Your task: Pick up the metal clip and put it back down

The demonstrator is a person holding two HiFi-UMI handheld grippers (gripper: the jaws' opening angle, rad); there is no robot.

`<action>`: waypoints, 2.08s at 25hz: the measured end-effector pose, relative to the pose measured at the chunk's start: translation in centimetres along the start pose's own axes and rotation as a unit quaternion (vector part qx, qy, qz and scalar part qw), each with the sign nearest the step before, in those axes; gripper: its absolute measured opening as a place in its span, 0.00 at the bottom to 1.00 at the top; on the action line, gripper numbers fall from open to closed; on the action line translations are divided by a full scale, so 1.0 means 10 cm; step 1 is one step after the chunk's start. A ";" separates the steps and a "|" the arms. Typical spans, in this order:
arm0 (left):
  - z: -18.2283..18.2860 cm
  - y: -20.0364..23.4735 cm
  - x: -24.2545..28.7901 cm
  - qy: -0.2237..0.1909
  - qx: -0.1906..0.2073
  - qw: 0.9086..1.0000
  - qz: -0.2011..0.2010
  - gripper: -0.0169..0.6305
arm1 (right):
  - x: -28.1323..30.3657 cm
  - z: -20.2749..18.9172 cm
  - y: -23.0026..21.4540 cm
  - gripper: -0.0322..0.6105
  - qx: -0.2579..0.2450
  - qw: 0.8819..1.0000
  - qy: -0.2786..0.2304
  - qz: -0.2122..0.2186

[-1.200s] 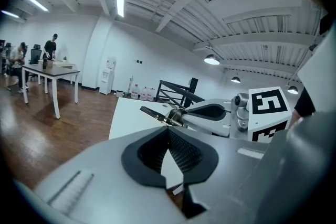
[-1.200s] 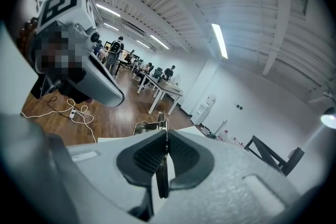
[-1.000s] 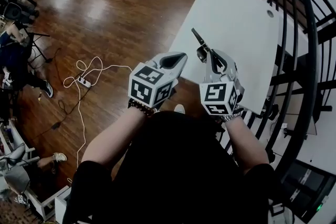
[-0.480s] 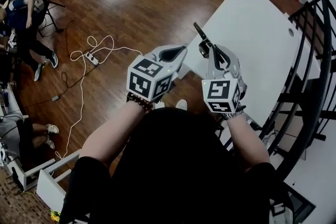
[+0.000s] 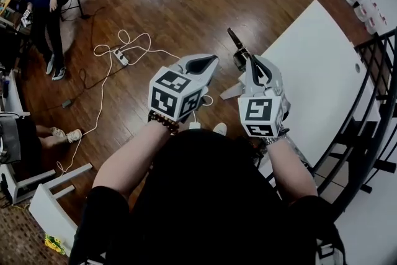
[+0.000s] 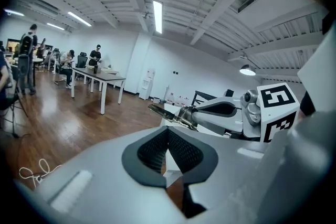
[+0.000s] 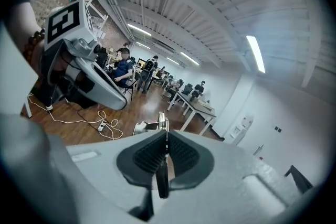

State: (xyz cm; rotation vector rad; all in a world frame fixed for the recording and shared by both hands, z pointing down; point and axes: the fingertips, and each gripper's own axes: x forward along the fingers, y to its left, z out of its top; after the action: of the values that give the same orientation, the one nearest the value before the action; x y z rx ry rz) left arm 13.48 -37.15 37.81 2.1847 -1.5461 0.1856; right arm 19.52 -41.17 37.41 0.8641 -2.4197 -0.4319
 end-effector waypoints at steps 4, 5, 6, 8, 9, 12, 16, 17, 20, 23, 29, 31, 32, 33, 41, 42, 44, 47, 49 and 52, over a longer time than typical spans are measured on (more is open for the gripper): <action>-0.04 0.36 -0.31 -0.006 -0.009 1.000 0.018 0.05 | 0.17 0.31 0.35 0.05 -0.008 1.000 -0.010 0.022; -0.05 0.45 -0.38 -0.008 -0.013 1.000 0.023 0.05 | 0.22 0.38 0.44 0.05 -0.011 0.999 -0.011 0.029; -0.06 0.55 -0.46 -0.010 -0.017 0.999 0.028 0.05 | 0.27 0.45 0.53 0.05 -0.013 0.999 -0.012 0.035; -0.07 0.76 -0.63 -0.013 -0.023 0.999 0.036 0.05 | 0.38 0.62 0.72 0.05 -0.015 0.999 -0.014 0.045; -0.07 0.86 -0.73 -0.015 -0.027 0.999 0.040 0.05 | 0.43 0.71 0.82 0.05 -0.016 0.998 -0.015 0.051; -0.08 1.20 -1.05 -0.020 -0.039 0.997 0.056 0.05 | 0.59 1.00 1.14 0.05 -0.020 0.997 -0.020 0.068; -0.14 1.56 -1.46 -0.026 -0.050 0.995 0.080 0.05 | 0.73 1.33 1.57 0.05 -0.025 0.995 -0.032 0.091; -0.16 1.63 -1.56 -0.028 -0.051 0.995 0.086 0.05 | 0.76 1.40 1.67 0.05 -0.025 0.994 -0.036 0.097; -0.21 1.86 -1.87 -0.034 -0.057 0.992 0.104 0.05 | 0.82 1.61 2.00 0.05 -0.026 0.992 -0.045 0.116; -0.26 2.10 -2.18 -0.041 -0.065 0.989 0.124 0.05 | 0.91 1.83 2.33 0.05 -0.033 0.988 -0.054 0.138; -0.38 2.51 -2.83 -0.060 -0.084 0.981 0.165 0.05 | 1.00 2.22 3.01 0.05 -0.053 0.979 -0.068 0.185; -0.42 2.62 -3.02 -0.067 -0.093 0.977 0.180 0.05 | 1.01 2.36 3.21 0.05 -0.061 0.975 -0.075 0.202; -0.44 2.67 -3.12 -0.071 -0.098 0.974 0.189 0.05 | 1.01 2.43 3.30 0.05 -0.065 0.972 -0.080 0.212; -0.45 2.72 -3.22 -0.076 -0.102 0.972 0.198 0.05 | 1.02 2.50 3.39 0.05 -0.069 0.969 -0.084 0.221; -0.66 3.03 -3.90 -0.100 -0.139 0.947 0.270 0.05 | 1.02 2.92 4.08 0.05 -0.103 0.943 -0.117 0.295; -0.68 3.07 -3.97 -0.103 -0.145 0.943 0.282 0.05 | 1.04 2.97 4.16 0.05 -0.107 0.938 -0.122 0.306; -0.75 3.15 -4.11 -0.108 -0.156 0.934 0.304 0.05 | 1.06 3.05 4.34 0.05 -0.116 0.928 -0.131 0.329; -0.85 3.27 -4.31 -0.116 -0.173 0.918 0.338 0.05 | 1.07 3.14 4.60 0.05 -0.132 0.909 -0.145 0.367; -0.88 3.35 -4.43 -0.123 -0.183 0.906 0.362 0.05 | 1.11 3.22 4.74 0.05 -0.142 0.896 -0.155 0.391; -0.96 3.48 -4.66 -0.129 -0.199 0.885 0.401 0.05 | 1.18 3.37 4.98 0.05 -0.157 0.873 -0.171 0.429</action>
State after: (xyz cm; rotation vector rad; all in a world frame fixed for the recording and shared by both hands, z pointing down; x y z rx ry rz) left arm -33.93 -2.20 39.32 1.1918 -2.3232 -0.1721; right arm -31.90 -7.93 37.27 -0.4873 -2.6295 -0.6192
